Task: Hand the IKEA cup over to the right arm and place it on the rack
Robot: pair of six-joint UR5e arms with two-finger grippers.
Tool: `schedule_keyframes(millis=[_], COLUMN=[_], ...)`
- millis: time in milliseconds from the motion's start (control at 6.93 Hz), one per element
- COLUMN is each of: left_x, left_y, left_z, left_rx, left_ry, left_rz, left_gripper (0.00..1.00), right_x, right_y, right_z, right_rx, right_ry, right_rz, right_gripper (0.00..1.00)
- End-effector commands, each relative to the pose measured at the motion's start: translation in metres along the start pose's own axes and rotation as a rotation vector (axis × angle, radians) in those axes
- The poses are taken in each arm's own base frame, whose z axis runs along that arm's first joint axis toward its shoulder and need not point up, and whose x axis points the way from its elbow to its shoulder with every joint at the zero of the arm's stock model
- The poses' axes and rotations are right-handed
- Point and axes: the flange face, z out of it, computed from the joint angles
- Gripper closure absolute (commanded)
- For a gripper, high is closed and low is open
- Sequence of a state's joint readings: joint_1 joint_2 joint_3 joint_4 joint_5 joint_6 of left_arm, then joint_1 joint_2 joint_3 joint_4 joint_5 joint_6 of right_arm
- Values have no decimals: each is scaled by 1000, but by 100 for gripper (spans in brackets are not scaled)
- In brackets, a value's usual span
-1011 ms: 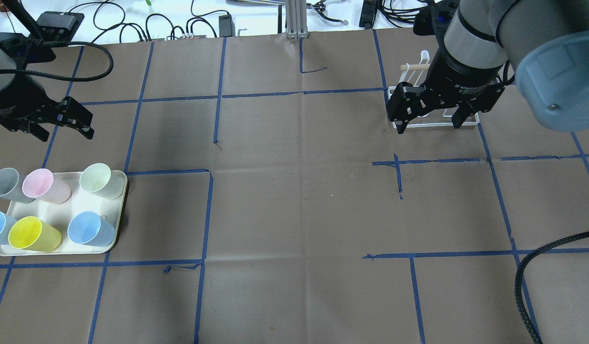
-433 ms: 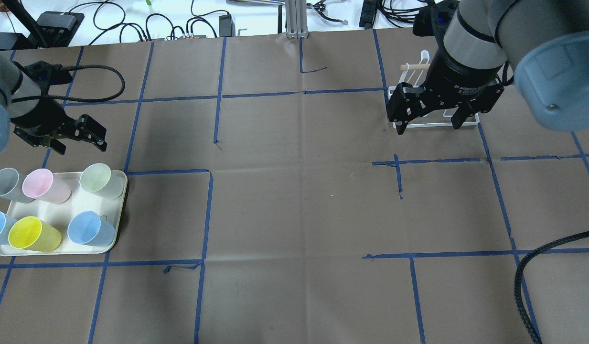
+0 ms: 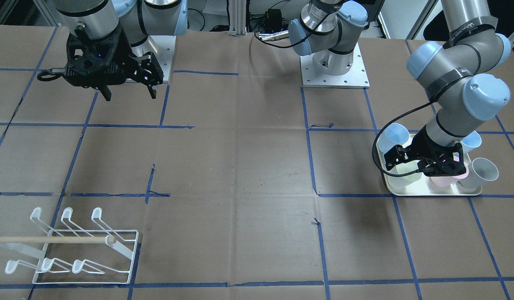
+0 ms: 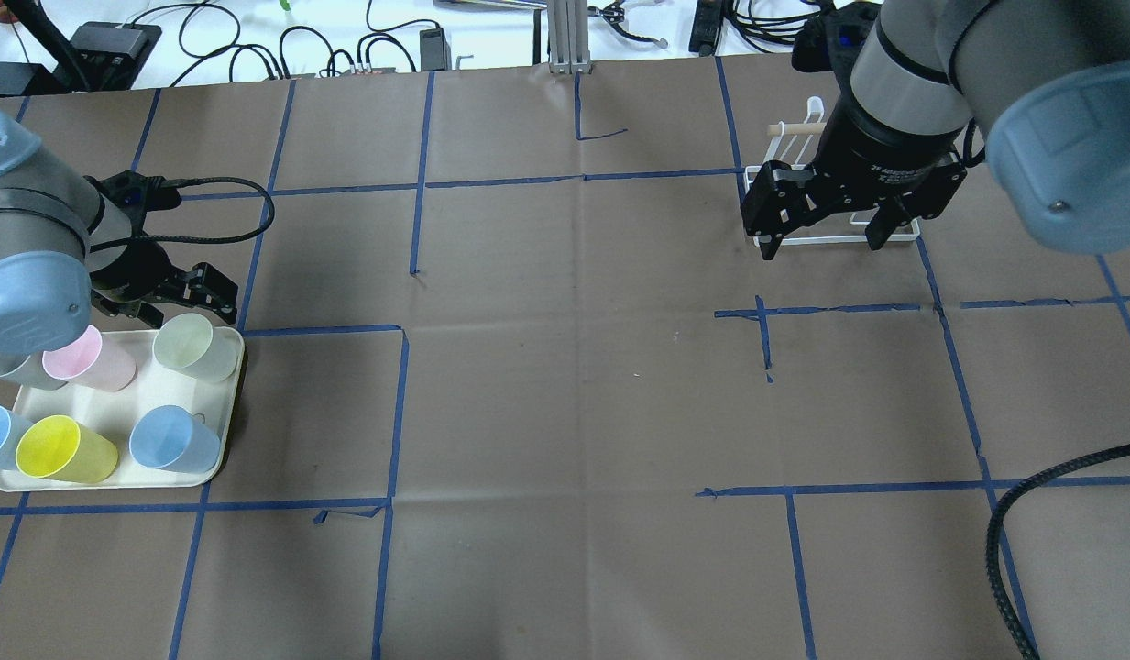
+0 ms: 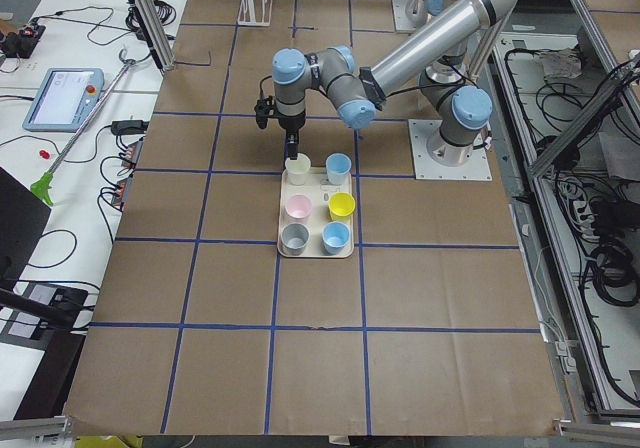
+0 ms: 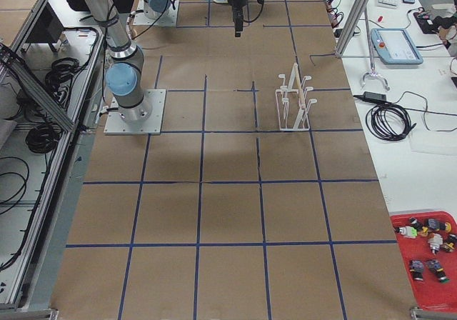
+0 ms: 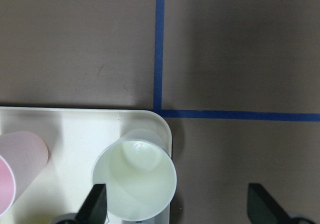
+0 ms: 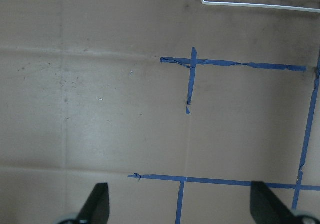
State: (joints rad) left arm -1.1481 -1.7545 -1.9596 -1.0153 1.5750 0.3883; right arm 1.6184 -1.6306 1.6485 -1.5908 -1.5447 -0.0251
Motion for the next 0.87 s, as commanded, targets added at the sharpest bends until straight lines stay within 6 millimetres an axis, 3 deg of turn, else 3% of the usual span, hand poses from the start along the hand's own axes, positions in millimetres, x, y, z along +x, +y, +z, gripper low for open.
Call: schedule_keyframes(millis=[0,144,289,433,722], left_x=[2,1,-1,-5,-6], left_y=[6,4,4,4,2], left_z=[20,27,21,15,24], left_rx=[-31,-45,-40,-39,-63], left_ry=[12,15,-9,-44,-36], left_rz=[4,2,3,3,2], left_gripper=[0,0,6,23,54], right_x=[0,0,0,0,0], right_y=[0,0,0,0,0], right_z=[0,0,0,0,0], right_rx=[-1,1,1,2,1], right_ry=[0,0,2,2,2], right_rz=[1,1,1,1,1], right_gripper=[0,0,0,0,0])
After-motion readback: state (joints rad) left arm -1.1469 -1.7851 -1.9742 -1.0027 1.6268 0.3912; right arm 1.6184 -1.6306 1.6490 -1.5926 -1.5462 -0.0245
